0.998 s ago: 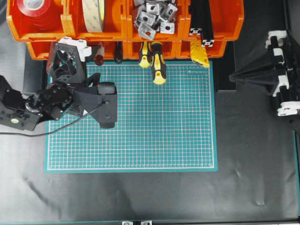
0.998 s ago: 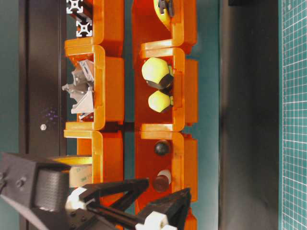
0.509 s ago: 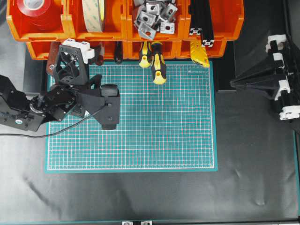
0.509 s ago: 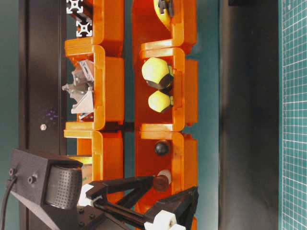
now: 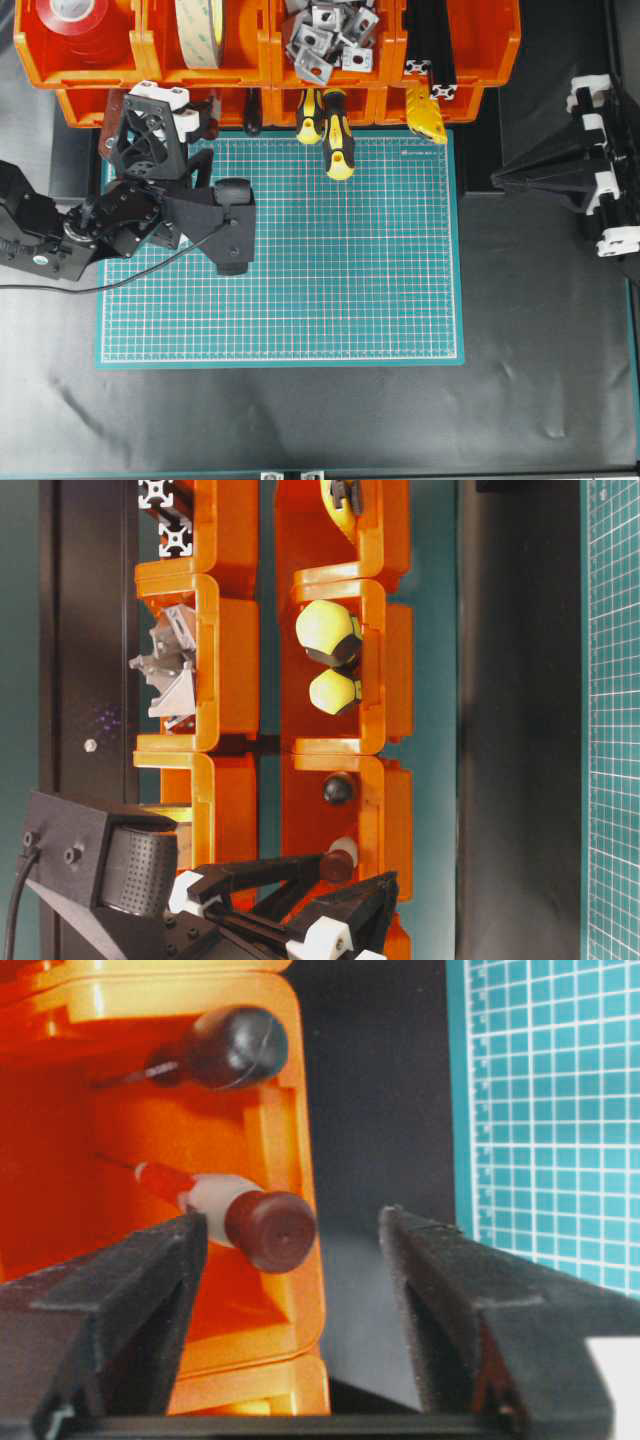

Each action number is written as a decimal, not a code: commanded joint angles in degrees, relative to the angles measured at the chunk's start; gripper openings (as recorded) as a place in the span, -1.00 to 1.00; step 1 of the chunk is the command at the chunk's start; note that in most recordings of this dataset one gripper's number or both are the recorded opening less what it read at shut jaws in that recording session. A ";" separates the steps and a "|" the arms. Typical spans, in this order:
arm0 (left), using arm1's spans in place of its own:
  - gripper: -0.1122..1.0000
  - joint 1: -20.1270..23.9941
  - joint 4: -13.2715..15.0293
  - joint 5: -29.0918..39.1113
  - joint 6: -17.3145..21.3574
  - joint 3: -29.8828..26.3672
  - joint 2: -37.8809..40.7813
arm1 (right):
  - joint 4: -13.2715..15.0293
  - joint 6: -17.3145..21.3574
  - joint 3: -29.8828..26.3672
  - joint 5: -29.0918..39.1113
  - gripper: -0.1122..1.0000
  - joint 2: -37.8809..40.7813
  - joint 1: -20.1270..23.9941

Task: Pick red screwdriver from container rack with left arm.
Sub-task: 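Close the left gripper on the red screwdriver handle, then pull the red screwdriver out of the rack with the left gripper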

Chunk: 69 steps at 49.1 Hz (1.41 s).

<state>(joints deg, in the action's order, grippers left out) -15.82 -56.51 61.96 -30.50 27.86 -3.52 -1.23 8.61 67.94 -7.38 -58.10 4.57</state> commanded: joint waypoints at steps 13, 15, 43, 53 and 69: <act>0.30 0.44 -0.18 0.26 -0.09 -3.34 -0.53 | -0.09 0.09 -1.05 -0.18 -0.80 0.26 0.18; 0.29 0.44 -0.26 0.26 -0.09 -3.43 -0.62 | -0.09 0.09 -0.97 -0.18 -0.80 0.26 0.18; -0.17 0.35 -0.18 2.11 0.00 -5.54 -0.88 | -0.18 0.09 -0.97 -0.35 -0.80 0.26 0.18; -0.17 -0.09 -0.18 2.11 0.70 -6.15 -1.41 | -0.26 0.18 -0.97 -0.35 -0.80 0.26 0.09; -0.27 -5.10 -0.18 8.00 4.92 -12.22 -3.52 | -0.26 0.09 -0.97 -0.44 -0.80 0.26 0.18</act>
<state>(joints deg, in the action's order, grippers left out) -19.69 -56.51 67.50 -25.84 23.20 -5.01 -1.41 8.70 67.94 -7.47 -58.10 4.66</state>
